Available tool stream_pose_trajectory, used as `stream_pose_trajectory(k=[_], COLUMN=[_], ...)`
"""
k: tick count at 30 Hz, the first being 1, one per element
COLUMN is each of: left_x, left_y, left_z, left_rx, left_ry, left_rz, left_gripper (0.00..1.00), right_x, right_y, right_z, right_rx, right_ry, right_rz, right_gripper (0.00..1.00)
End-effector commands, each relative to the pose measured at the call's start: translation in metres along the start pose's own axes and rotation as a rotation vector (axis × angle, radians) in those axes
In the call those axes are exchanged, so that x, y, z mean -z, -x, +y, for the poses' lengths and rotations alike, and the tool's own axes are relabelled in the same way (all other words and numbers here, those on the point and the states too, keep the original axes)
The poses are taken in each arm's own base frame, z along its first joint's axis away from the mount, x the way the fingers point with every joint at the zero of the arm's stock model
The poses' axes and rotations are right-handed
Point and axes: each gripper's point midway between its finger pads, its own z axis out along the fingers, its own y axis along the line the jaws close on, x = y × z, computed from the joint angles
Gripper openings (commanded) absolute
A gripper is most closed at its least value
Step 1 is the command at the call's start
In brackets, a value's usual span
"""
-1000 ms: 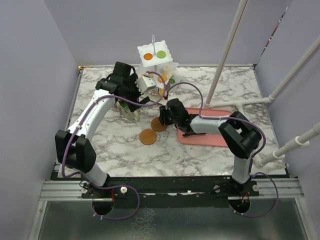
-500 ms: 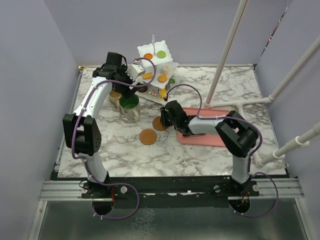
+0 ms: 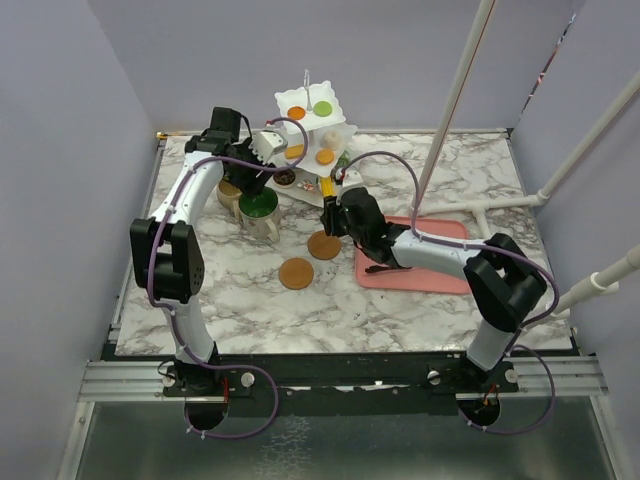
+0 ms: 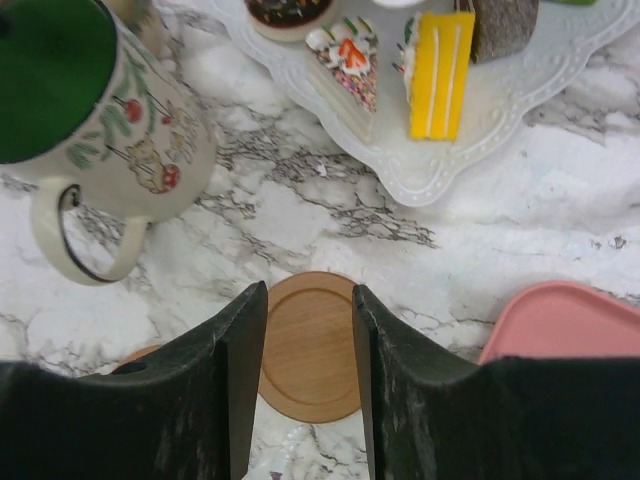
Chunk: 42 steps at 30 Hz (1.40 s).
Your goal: Serve the afternoon tea
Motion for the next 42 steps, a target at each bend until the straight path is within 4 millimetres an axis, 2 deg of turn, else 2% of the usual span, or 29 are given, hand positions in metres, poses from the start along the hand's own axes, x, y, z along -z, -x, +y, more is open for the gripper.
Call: stream_pose_trajectory(k=[1,6,10,18,22,26,34,35,37,40,42], left_x=[-0.017,-0.032,-0.034,-0.035,-0.04,-0.043,-0.029,-0.027,-0.021,-0.008,0.002], left_y=[-0.008,-0.024,-0.022,-0.019,-0.027,-0.033,-0.024,-0.023,-0.019,-0.011,-0.002], left_z=[-0.014,-0.021,-0.037,-0.054,-0.063,-0.06,-0.074,-0.075,-0.073,-0.068,-0.064], left_rx=[0.002,0.017,0.042,0.093,0.15,0.236,0.273,0.275,0.273,0.282,0.298], left_ry=[-0.097,-0.144,-0.219,-0.255,-0.237,-0.172,-0.193,-0.198,-0.194,-0.181,-0.172], left_rz=[0.017,0.07,0.049,0.041,0.069,0.089,0.038,0.036,0.036,0.027,0.008], left_gripper=[0.59,0.5,0.39,0.06,0.02,0.0,0.0,0.01,0.13,0.46,0.62], right_x=[0.016,0.034,0.044,0.049,0.048,0.049,0.015,0.009,-0.003,-0.014,-0.017], right_y=[0.028,0.04,0.041,0.025,0.015,0.007,-0.022,-0.024,-0.029,-0.038,-0.042], right_z=[0.022,0.029,0.032,0.04,0.058,0.081,0.089,0.089,0.083,0.079,0.08], right_rx=[0.015,0.007,0.008,0.022,0.053,0.115,0.22,0.24,0.279,0.333,0.352], right_ry=[0.064,0.091,0.108,0.178,0.264,0.316,0.298,0.291,0.251,0.229,0.233], right_rz=[-0.048,-0.073,-0.078,-0.05,-0.018,0.003,0.125,0.136,0.166,0.217,0.236], right_gripper=[0.44,0.47,0.51,0.67,0.74,0.78,0.75,0.75,0.74,0.69,0.63])
